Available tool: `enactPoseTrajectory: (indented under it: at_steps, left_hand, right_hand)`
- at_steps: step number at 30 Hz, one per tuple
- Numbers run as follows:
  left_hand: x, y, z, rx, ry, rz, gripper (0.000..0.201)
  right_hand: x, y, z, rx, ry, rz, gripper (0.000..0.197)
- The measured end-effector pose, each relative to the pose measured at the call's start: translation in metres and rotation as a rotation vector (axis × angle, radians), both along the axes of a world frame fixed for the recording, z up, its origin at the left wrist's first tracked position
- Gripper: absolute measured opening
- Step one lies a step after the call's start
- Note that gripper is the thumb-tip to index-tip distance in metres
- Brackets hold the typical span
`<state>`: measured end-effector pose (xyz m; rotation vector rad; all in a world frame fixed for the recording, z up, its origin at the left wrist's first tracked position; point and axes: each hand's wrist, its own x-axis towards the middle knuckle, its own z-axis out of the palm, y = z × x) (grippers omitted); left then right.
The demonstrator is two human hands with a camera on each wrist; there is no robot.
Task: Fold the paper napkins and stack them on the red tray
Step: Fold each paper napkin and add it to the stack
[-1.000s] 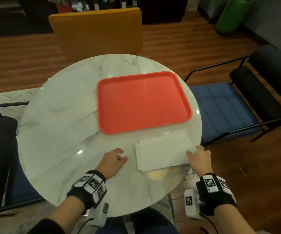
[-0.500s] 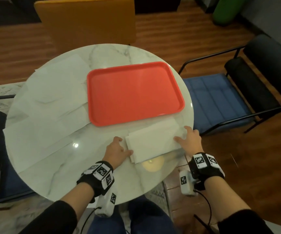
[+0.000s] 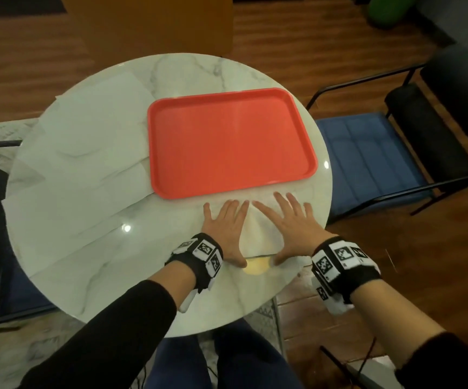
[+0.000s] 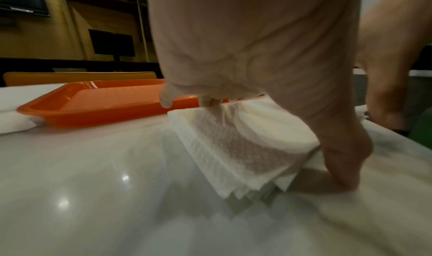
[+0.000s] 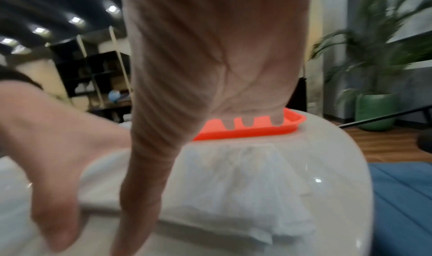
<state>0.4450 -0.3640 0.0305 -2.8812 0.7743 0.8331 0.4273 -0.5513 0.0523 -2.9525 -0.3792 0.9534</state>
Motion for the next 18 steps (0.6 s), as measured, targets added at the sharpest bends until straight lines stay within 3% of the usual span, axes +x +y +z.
enactPoseTrajectory:
  at_steps: [9, 14, 16, 18]
  left_hand:
    - [-0.002, 0.004, -0.001, -0.069, -0.091, 0.064, 0.116]
    - [-0.005, 0.005, 0.001, -0.088, -0.038, 0.097, 0.130]
    - [-0.009, 0.017, 0.011, -0.183, -0.004, 0.157, 0.128]
    - [-0.015, 0.042, 0.026, -0.344, 0.043, 0.268, 0.110]
  right_hand:
    - [0.015, -0.009, -0.015, -0.033, -0.122, 0.054, 0.123]
    - [0.012, -0.008, -0.004, 0.003, -0.025, -0.029, 0.125]
    - [0.005, 0.000, 0.010, 0.077, -0.048, -0.105, 0.116]
    - [-0.002, 0.009, 0.021, 0.146, -0.117, -0.170, 0.091]
